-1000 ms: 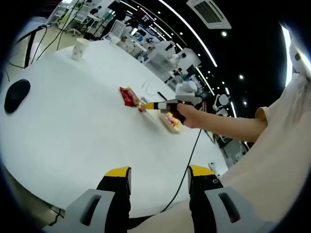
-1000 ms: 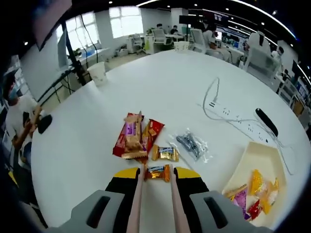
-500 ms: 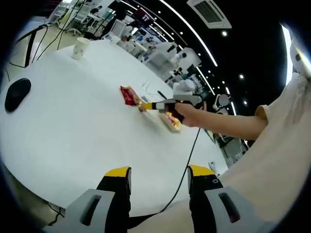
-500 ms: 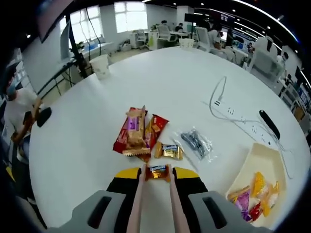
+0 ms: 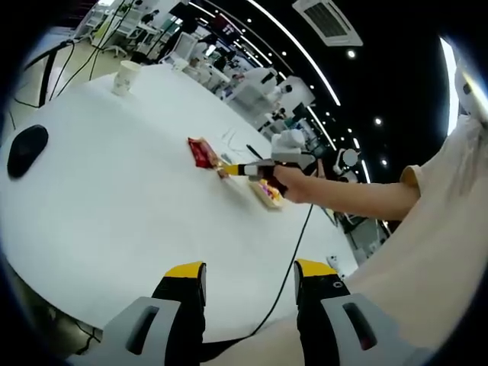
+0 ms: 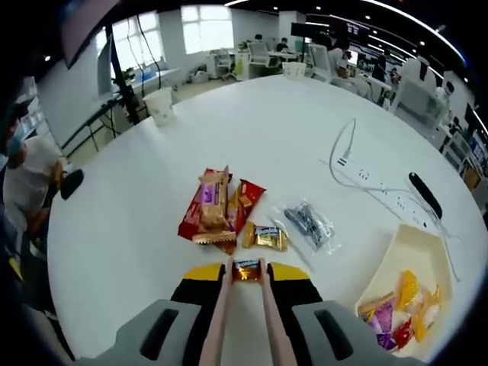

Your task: Place the target food into the container with the food tongs after gripping and lifting it, then release it inside without dropping or visibly crushing the food.

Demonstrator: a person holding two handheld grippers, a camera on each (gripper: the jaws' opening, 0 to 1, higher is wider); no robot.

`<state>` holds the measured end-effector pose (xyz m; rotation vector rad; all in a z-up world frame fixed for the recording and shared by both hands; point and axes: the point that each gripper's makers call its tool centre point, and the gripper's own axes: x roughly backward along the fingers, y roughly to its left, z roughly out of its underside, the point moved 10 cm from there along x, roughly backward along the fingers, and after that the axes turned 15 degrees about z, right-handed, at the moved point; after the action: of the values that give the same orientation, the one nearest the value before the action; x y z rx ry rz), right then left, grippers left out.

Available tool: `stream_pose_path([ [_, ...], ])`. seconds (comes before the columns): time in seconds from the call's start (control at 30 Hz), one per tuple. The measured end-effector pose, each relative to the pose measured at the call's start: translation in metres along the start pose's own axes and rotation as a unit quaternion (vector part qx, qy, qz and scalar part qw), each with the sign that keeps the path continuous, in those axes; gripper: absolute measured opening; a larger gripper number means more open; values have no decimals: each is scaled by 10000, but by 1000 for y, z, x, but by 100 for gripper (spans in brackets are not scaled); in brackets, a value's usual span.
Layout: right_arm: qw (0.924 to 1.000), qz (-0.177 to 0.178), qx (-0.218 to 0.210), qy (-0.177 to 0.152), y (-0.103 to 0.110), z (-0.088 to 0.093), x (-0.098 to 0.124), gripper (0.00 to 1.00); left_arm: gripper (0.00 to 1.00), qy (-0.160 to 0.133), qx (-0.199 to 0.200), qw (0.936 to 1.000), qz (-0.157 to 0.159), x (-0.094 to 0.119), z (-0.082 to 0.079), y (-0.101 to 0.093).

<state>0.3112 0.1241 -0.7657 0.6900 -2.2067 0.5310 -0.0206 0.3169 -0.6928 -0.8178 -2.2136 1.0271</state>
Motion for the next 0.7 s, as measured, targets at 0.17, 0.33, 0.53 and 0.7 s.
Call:
stream_pose_path([
  [0.17,9999,-69,-73,17,-1,1,6,21,45,-41,-37,10000,-27,3,0,-1],
  [0.33,9998,-129,-137,-65,-2,2,16,21,45,-90,-55,9999,-46,6,3,-4],
  [0.53,9991,-164,-363,-153,-10,2,28,21,45,-105,-149,9998,38,2,3,-11],
  [0.7,9985,-167,-478,-228,-16,2,39,21,45,-96,-255,9996,78,1,3,-17],
])
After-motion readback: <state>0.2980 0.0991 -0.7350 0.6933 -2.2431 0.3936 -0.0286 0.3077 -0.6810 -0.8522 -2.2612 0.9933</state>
